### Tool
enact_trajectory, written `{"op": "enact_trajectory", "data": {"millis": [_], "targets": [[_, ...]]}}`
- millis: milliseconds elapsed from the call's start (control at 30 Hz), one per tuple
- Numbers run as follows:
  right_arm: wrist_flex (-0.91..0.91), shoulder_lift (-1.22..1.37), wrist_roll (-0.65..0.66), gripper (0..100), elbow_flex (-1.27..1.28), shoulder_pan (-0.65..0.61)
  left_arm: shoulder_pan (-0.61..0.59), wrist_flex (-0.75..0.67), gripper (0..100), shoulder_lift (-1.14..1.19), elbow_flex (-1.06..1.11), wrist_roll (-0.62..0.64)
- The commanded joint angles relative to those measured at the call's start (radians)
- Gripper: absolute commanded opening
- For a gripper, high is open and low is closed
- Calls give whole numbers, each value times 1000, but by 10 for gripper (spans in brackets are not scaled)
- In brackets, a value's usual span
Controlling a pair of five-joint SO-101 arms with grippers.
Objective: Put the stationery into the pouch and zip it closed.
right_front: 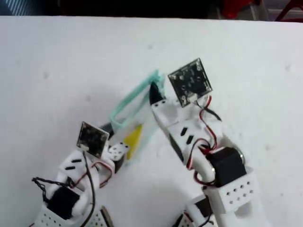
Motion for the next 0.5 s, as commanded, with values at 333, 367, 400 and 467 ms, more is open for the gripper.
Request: {"op": "enact_trajectory", "data": {"millis": [333,367,400,467], "targets": [[127,-156,21,251,8,-73,8,-23,90,1,-46,-17],[122,-151,23,251,17,-79,8,-23,90,1,-46,-17],[110,-150,23,251,31,-82,8,-23,90,1,-46,-17],[67,-150,23,252,64,-82,8,-21,90,1,-46,-17]]}}
